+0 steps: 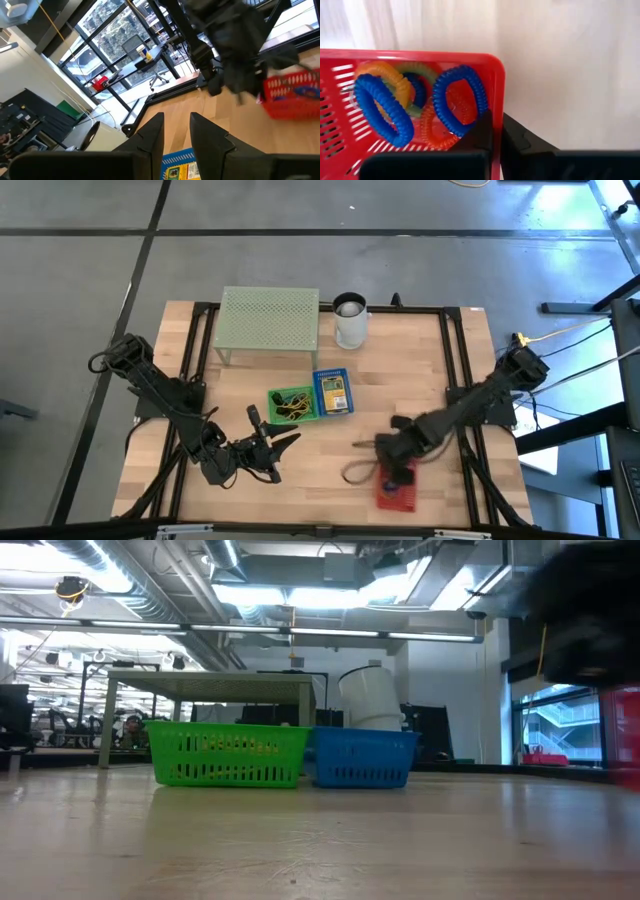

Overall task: Pick & Place Office Desk Supplies
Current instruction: Move the red bin to the center of the table

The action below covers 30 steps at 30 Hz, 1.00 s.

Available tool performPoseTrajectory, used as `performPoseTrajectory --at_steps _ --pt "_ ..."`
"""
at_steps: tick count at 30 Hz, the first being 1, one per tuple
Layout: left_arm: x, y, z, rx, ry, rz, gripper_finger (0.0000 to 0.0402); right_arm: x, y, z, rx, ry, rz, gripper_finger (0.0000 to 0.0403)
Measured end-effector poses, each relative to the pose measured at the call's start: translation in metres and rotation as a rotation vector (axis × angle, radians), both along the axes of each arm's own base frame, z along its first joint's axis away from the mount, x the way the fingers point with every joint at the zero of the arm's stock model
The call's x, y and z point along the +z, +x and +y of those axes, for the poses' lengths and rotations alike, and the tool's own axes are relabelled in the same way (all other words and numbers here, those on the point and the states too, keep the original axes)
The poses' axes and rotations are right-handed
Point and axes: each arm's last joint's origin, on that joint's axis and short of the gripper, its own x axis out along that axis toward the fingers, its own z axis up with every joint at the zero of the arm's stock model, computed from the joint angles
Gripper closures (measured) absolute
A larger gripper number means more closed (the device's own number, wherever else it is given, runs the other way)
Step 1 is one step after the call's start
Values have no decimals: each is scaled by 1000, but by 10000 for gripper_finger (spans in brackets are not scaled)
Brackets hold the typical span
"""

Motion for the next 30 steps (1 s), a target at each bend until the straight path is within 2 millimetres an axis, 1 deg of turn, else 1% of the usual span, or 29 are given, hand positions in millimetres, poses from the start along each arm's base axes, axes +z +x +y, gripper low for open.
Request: performPoseTrajectory --at_steps 3,7,9,11,15,19,24,27,30 --pt "0 0 0 0 0 0 315 9 25 -20 -52 15 -96 393" --pt "0 0 0 0 0 0 316 23 58 -48 -169 113 -240 394" --pt "0 0 0 0 0 0 315 28 70 -59 -166 140 -296 394" --pt "0 0 0 0 0 0 316 29 79 -65 -137 127 -318 394" --pt "0 0 0 0 0 0 315 22 99 -69 -68 108 -309 394" --pt "-1 0 0 -1 7 7 315 10 121 -65 22 125 -266 394" --pt "-2 0 0 -1 14 16 316 6 145 -65 65 96 -243 392" --pt "-2 0 0 -1 11 15 315 2 154 -69 52 92 -239 391" --pt "-2 0 0 -1 11 15 315 -2 156 -73 39 88 -226 387"
